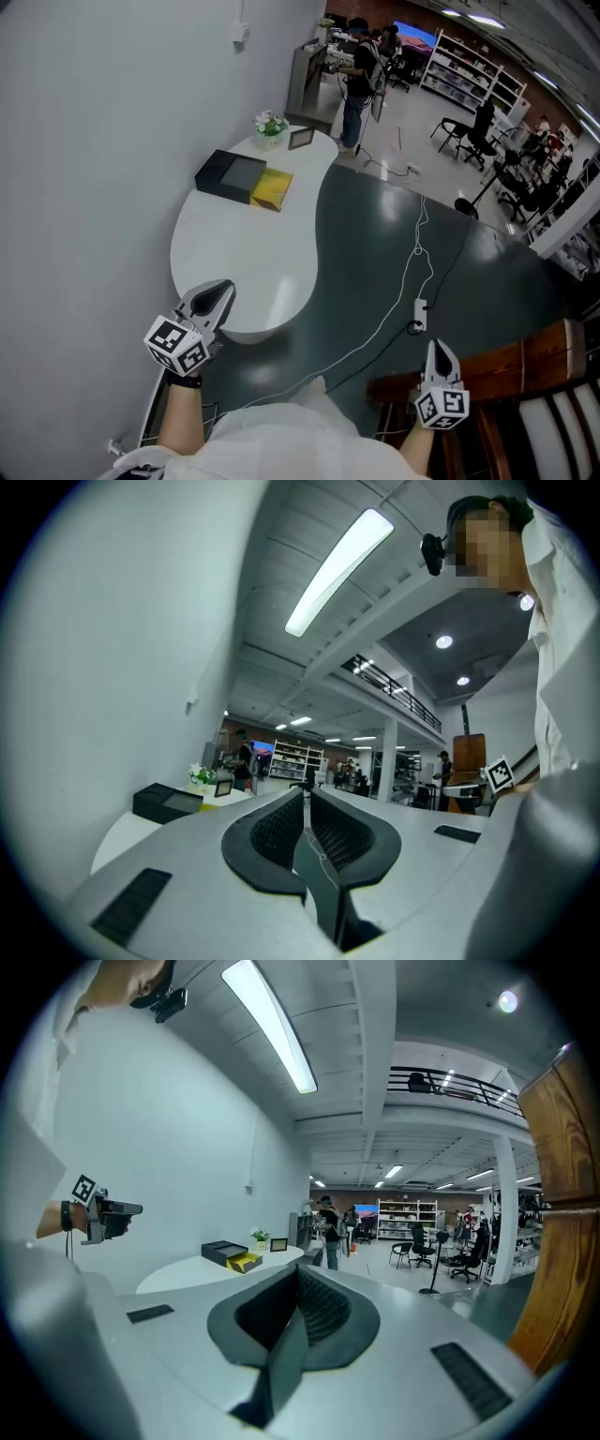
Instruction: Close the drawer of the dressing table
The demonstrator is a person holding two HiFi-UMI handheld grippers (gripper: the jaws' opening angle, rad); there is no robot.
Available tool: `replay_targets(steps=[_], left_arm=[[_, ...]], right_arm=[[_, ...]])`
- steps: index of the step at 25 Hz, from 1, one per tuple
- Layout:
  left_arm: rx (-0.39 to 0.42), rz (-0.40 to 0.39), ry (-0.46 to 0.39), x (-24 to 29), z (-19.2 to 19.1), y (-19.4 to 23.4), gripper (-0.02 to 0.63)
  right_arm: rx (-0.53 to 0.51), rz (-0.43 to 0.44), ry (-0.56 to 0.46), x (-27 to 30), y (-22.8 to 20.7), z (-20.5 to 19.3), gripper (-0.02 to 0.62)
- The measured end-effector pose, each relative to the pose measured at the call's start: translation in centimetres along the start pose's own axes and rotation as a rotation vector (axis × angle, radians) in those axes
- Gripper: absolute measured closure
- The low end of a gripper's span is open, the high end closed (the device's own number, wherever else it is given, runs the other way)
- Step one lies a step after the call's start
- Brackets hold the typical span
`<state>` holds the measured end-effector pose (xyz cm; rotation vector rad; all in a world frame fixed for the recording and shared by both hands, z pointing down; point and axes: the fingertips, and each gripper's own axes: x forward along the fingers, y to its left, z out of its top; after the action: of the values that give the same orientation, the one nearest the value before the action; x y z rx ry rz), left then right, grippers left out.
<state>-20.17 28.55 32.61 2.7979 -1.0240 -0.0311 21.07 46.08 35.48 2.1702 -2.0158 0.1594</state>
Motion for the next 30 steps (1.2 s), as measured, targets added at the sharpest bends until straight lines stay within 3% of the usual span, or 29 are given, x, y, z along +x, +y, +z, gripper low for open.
replay_targets(steps=[5, 13, 18, 30], left_arm=[[0.016, -0.022, 0.02, 7.1, 0.1, -1.0, 0.571], [0.034, -0.076, -0.029, 19.2, 2.8, -4.7, 0.571], [0.04, -0.08, -0.034, 23.2, 2.7, -6.6, 0.571], [0.05, -0.096, -0.024, 30.1, 2.6, -5.4, 0.571]], right_arm=[[-0.006, 0.009, -0.013, 4.3, -4.5, 0.6, 0.586], [-0.005, 0.041, -0.022, 10.7, -11.8, 2.5, 0.586], [-0.014, 0.06, -0.045, 13.1, -15.5, 3.2, 0.586], [0.028, 0.022, -0.045, 16.8, -19.4, 2.8, 0.586]])
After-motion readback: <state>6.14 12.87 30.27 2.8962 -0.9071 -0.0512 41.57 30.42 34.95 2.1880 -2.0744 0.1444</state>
